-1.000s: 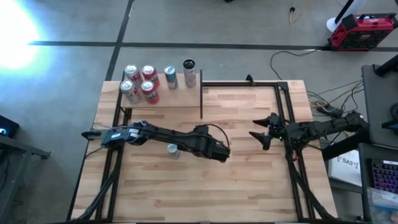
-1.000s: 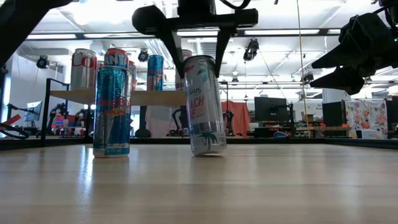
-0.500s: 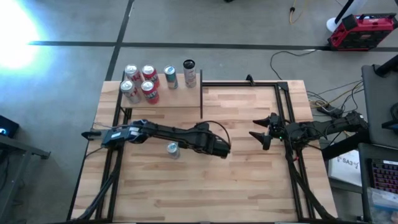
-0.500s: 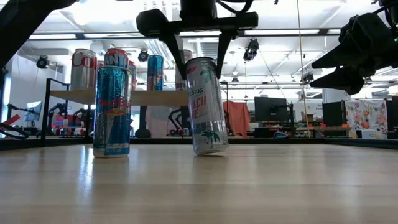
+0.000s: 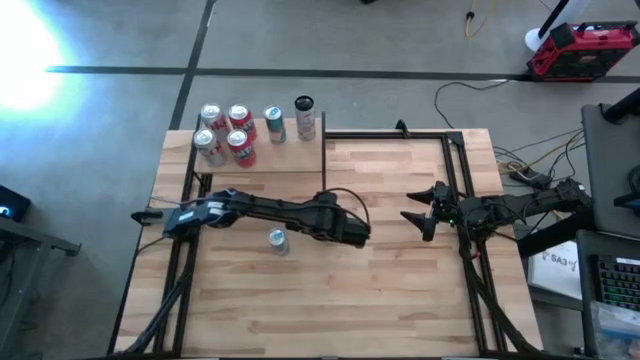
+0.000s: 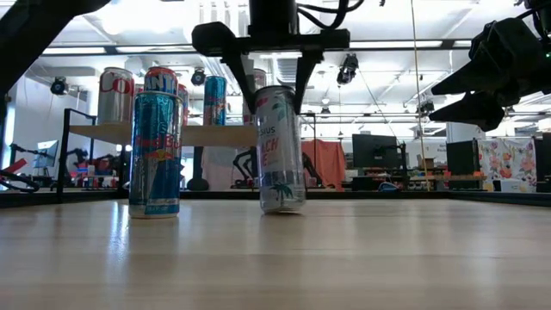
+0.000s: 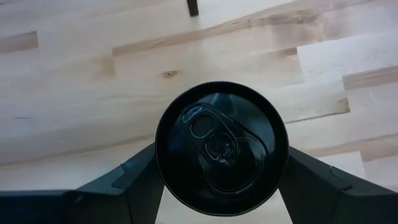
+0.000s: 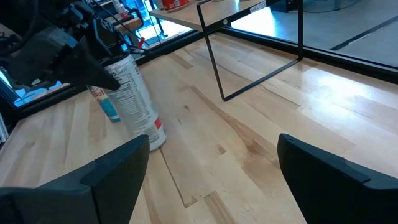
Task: Place canned beverage on shelf
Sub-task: Put the white and pink soda can align the with the other white and pink soda can on the shelf
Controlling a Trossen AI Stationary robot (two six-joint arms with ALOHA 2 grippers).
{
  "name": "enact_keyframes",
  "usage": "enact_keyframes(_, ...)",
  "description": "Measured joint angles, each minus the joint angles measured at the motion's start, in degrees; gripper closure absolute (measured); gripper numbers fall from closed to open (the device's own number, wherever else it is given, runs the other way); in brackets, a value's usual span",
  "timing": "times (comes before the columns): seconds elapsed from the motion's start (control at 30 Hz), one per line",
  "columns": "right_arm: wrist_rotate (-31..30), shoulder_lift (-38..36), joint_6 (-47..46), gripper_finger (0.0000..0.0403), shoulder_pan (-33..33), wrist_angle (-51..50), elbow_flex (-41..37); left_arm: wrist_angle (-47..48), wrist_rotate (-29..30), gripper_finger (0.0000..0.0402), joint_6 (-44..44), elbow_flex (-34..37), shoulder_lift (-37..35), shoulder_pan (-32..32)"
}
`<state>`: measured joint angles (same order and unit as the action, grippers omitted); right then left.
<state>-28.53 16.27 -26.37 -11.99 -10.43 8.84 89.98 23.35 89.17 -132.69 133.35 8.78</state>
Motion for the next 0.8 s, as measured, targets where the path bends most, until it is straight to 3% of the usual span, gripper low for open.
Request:
enact_keyframes(0.47,0.0,0.0,0.0,0.0067,0.0,0.0,0.0,0.0,-1.0,0.0153,9.1,20.2,-12.7,-0.3)
enact_keyframes(0.8,0.0,0.0,0.0,0.0067,0.0,0.0,0.0,0.6,-1.7,0.0153,15.8,16.3,-9.9,-1.1)
